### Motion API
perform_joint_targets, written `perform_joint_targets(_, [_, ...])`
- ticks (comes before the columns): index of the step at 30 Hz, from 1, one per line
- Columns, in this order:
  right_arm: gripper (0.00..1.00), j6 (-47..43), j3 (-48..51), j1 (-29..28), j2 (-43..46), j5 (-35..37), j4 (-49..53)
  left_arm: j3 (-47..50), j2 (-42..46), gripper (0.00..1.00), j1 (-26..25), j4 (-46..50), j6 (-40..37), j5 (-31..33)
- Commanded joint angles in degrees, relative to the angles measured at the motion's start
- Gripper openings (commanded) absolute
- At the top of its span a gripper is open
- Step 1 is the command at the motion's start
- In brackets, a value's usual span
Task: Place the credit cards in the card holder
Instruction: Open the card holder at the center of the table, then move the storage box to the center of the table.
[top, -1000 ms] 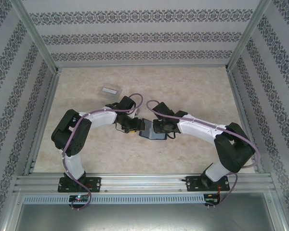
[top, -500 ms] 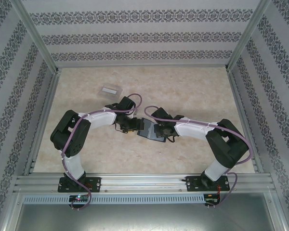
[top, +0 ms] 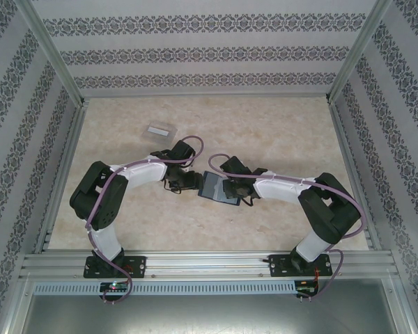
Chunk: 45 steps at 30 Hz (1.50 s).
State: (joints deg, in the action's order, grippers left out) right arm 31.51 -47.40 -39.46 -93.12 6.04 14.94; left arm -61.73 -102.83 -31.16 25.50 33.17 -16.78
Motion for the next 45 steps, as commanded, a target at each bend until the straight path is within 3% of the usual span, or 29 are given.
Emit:
perform_joint_targets(1, [0.22, -0.5, 1.3, 0.8, 1.2, 0.1, 0.9, 0.3, 0.3, 0.69, 0.4, 7.5, -1.9, 7.5])
perform_joint_targets(7, [0.23, -0.5, 1.1, 1.1, 2.4, -0.6, 1.1, -0.9, 0.3, 0.69, -0.3, 8.0, -4.8, 9.9])
perform_joint_targets(13, [0.26, -1.0, 0.2, 1.5, 3.7, -1.2, 2.2, -1.0, 10.5, 0.77, 1.1, 7.2, -5.2, 9.1])
perform_joint_targets(16, [0.34, 0.4, -1.3, 2.1, 4.1, -2.8, 4.6, -3.3, 14.2, 0.81, 3.6, 9.6, -6.1, 9.6])
perform_joint_targets(23, [0.4, 3.2, -5.9, 2.0, 7.8, -5.8, 7.9, -6.7, 16.9, 0.84, 11.8, 13.5, -7.5, 5.6])
perform_joint_targets(26, [0.45, 3.6, -7.3, 2.0, 9.3, -5.4, 9.0, -8.0, 17.8, 0.91, 15.2, 14.3, -8.9, 5.2])
perform_joint_targets(31, [0.46, 4.0, -7.2, 2.1, 13.3, -4.1, 8.9, -13.8, 14.6, 0.96, 20.6, 17.6, -9.8, 5.1])
perform_joint_targets(37, [0.46, 2.7, -5.8, 2.3, 17.9, -1.5, 9.2, -19.2, 8.6, 0.99, 26.4, 15.1, -8.5, -0.7])
perform_joint_targets(41, [0.5, 0.7, -4.5, 2.6, 19.9, -0.2, 9.2, -23.5, 2.2, 0.93, 28.8, 14.7, -3.3, -4.8])
perform_joint_targets(45, [0.51, -1.5, -5.6, 3.6, 18.4, -1.6, 8.8, -23.8, -0.1, 0.9, 28.9, 10.3, 2.4, -3.8])
